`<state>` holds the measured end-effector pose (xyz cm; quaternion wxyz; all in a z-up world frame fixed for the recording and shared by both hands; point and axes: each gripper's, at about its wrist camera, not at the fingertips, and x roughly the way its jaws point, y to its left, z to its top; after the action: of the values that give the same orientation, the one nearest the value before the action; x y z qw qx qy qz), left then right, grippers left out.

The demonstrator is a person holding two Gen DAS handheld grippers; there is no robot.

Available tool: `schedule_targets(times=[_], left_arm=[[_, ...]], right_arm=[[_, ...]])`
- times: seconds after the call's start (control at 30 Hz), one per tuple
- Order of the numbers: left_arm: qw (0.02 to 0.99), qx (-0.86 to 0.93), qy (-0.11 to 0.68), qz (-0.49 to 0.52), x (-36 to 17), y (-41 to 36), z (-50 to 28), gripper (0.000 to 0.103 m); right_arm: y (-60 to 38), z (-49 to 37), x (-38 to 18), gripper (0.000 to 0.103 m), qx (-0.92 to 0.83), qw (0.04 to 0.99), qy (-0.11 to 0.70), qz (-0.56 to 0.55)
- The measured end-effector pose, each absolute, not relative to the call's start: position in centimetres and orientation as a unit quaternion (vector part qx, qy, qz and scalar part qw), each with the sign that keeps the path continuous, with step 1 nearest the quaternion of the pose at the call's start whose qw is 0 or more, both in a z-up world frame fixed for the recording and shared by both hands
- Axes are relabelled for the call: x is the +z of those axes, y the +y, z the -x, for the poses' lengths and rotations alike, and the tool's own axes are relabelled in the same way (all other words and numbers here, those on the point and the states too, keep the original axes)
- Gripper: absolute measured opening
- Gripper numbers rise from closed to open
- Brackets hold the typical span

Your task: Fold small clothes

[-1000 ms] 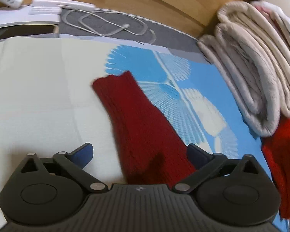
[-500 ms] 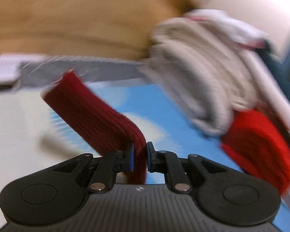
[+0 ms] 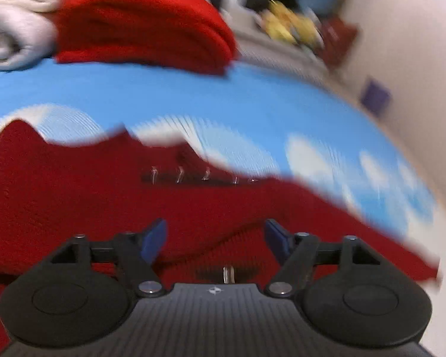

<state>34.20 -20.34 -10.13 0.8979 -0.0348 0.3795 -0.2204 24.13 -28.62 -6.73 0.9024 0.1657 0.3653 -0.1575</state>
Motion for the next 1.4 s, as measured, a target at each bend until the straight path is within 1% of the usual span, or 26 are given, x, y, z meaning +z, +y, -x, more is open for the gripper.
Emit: schedule_targets(times=[0.03, 0.07, 0.1, 0.2, 0.33, 0.37, 0.4, 0.43, 0.53, 0.67, 0.77, 0.87, 0.93, 1.0, 1.03, 1.07, 1.1, 1.13, 1.17, 1.23, 1.33, 1.4], left_arm=[[0.896, -0.229, 0.381, 0.019, -10.8, -20.3, -33.2, 0.080], [0.895, -0.229, 0.383, 0.014, -11.2, -19.7, -32.6, 0.084], [0.895, -0.222, 0.387, 0.015, -11.4, -18.6, -32.1, 0.085], [0.901, -0.172, 0.399, 0.023, -10.7, -13.3, -31.4, 0.085], [0.899, -0.009, 0.435, -0.059, -8.4, -7.5, -30.6, 0.086], [0.895, 0.009, 0.440, -0.069, -7.7, -6.0, -29.9, 0.088], [0.896, 0.025, 0.437, -0.069, -7.0, -4.2, -28.8, 0.097], [0.899, 0.048, 0.432, -0.059, -6.3, -2.5, -27.8, 0.103], [0.914, 0.087, 0.396, 0.006, -5.7, 2.9, -25.1, 0.103], [0.899, 0.078, 0.427, 0.066, -7.7, 5.6, -27.5, 0.103], [0.893, 0.041, 0.442, 0.071, -8.4, 6.0, -29.0, 0.103], [0.896, 0.028, 0.438, 0.065, -8.9, 5.8, -29.3, 0.103], [0.890, 0.031, 0.448, 0.078, -9.5, 6.1, -29.9, 0.103], [0.882, 0.044, 0.462, 0.085, -10.5, 6.1, -30.8, 0.103], [0.877, 0.051, 0.470, 0.085, -10.7, 6.1, -31.0, 0.103], [0.875, 0.057, 0.475, 0.081, -10.9, 6.0, -31.1, 0.103], [0.872, 0.063, 0.479, 0.075, -11.1, 5.9, -31.2, 0.103], [0.871, 0.067, 0.482, 0.068, -11.3, 5.8, -31.3, 0.103], [0.870, 0.069, 0.485, 0.062, -11.4, 5.6, -31.3, 0.103], [0.868, 0.071, 0.488, 0.055, -11.6, 5.7, -31.4, 0.103], [0.868, 0.078, 0.487, 0.060, -11.7, 6.0, -31.3, 0.103], [0.868, 0.083, 0.487, 0.060, -11.7, 6.0, -31.3, 0.103]], right_arm=[[-28.9, -24.0, -6.7, 0.080, -0.158, 0.902, 0.364, -0.167], [-29.3, -23.8, -6.5, 0.080, -0.160, 0.903, 0.362, -0.169], [-29.6, -23.6, -6.4, 0.080, -0.163, 0.903, 0.359, -0.172], [-30.4, -23.3, -6.1, 0.080, -0.163, 0.902, 0.353, -0.187], [-31.1, -23.4, -5.7, 0.080, -0.146, 0.901, 0.339, -0.227], [-31.2, -23.5, -5.6, 0.080, -0.137, 0.901, 0.333, -0.241], [-31.3, -23.8, -5.5, 0.080, -0.124, 0.900, 0.328, -0.259], [-31.3, -23.9, -5.4, 0.080, -0.113, 0.899, 0.324, -0.271], [-31.0, -24.9, -5.2, 0.081, -0.072, 0.892, 0.320, -0.311], [-31.4, -29.8, -6.0, 0.083, -0.039, 0.866, 0.354, -0.351], [-31.9, -35.9, -7.3, 0.083, -0.044, 0.852, 0.381, -0.356], [-32.3, -41.5, -9.1, 0.083, -0.082, 0.841, 0.394, -0.362], [-32.5, -44.6, -10.7, 0.083, -0.111, 0.834, 0.399, -0.365], [-32.9, -47.0, -12.4, 0.086, -0.148, 0.820, 0.404, -0.377], [-32.8, -47.8, -12.7, 0.088, -0.165, 0.823, 0.392, -0.377], [-32.3, -48.4, -12.7, 0.076, -0.177, 0.829, 0.380, -0.370], [-31.8, -49.1, -12.4, 0.057, -0.187, 0.835, 0.374, -0.357], [-31.3, -49.5, -12.1, 0.007, -0.192, 0.837, 0.375, -0.349], [-30.9, -49.9, -11.6, 0.009, -0.190, 0.837, 0.378, -0.347], [-29.8, -49.7, -9.0, 0.009, -0.171, 0.858, 0.351, -0.334], [-28.7, -47.6, -4.0, 0.009, -0.131, 0.897, 0.294, -0.302], [-29.1, -45.8, -2.2, 0.009, -0.142, 0.904, 0.283, -0.288]])
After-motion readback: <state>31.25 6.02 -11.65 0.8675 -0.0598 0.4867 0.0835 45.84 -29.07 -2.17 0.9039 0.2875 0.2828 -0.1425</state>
